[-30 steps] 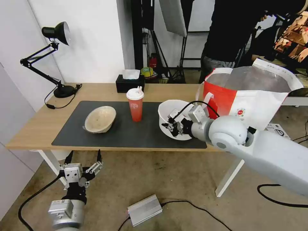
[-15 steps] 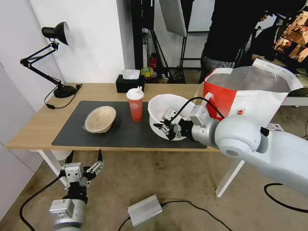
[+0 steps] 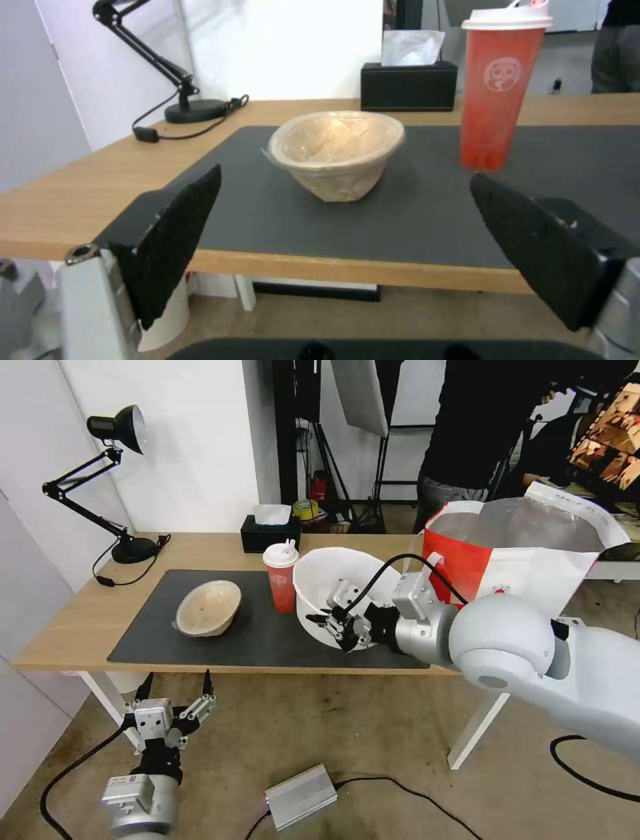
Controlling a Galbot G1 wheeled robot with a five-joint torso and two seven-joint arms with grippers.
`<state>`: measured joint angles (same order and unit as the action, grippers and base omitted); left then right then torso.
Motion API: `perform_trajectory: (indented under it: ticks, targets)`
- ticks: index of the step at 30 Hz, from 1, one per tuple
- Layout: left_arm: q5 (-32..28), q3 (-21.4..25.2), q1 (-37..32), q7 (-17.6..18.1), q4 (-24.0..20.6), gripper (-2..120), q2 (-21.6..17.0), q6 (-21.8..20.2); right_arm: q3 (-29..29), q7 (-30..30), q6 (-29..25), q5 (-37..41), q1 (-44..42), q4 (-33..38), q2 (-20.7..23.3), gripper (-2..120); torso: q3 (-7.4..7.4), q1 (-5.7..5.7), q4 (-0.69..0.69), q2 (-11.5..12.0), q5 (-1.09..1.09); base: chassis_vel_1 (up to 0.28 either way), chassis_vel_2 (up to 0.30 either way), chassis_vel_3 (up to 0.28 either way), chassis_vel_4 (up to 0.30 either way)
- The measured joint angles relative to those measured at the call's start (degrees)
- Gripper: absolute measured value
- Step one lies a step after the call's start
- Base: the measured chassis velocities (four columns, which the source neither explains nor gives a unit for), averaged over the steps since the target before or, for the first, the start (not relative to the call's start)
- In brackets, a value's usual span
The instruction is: Pick up the trash from the table and place it into the takeout bag.
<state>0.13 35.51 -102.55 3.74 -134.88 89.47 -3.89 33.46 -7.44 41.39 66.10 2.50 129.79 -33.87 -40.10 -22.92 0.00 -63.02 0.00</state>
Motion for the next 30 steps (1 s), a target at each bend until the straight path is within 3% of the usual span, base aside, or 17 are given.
perform_trajectory:
  ticks: [22, 30]
  targets:
    - [-0.3, 0.3, 0.1, 0.0, -0.3, 100, -0.6, 0.1, 4.0, 1.3, 0.0, 5.7, 14.8, 0.4, 3.4, 0, 0.0, 0.0, 0.0, 0.0, 0.0, 0.0, 0.0, 0.0, 0.0]
    - [-0.4, 0.5, 0.0, 0.0, -0.7, 100, -0.7, 0.1, 5.0, 3.2, 0.0, 4.4, 19.0, -5.2, 3.6, 0, 0.0, 0.0, 0.0, 0.0, 0.0, 0.0, 0.0, 0.0, 0.0]
